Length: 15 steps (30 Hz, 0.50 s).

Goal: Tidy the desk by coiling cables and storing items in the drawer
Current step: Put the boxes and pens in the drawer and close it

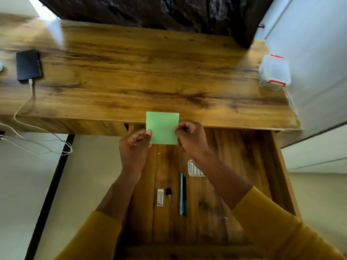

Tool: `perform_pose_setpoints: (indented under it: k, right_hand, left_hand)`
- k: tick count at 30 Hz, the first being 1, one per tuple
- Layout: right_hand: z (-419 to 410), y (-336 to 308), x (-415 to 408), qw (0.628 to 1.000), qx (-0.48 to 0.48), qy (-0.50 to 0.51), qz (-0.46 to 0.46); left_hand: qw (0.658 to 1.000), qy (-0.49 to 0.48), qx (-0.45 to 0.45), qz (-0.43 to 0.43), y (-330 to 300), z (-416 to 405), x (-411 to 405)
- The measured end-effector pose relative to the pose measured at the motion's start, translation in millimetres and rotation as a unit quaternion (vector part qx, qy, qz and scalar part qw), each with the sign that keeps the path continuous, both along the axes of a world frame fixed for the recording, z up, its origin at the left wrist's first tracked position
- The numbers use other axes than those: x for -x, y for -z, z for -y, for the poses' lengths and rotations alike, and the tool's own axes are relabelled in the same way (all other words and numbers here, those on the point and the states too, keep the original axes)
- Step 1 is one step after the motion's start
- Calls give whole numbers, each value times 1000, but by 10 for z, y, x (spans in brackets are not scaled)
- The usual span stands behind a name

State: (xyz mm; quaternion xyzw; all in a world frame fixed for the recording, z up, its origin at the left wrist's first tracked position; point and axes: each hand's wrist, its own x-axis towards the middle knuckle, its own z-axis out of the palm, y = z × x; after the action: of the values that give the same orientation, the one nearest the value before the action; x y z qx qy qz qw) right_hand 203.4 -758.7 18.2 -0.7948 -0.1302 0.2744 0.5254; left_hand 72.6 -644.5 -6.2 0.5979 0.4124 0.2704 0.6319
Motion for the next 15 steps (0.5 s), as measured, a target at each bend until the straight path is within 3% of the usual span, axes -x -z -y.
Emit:
perform_pose_setpoints:
  k: [9, 13, 15]
  right_hand:
    - [1221, 533, 266, 993, 120, 18, 9]
    - [1592, 713, 359, 980, 191, 49, -16]
    - [1761, 800, 426, 973, 221, 56, -28]
  left_hand:
    - [973, 181, -28, -138, 385, 867, 307]
    - [915, 286, -85, -273, 609, 1050, 396]
    - [889, 323, -126, -298, 656, 1158, 388]
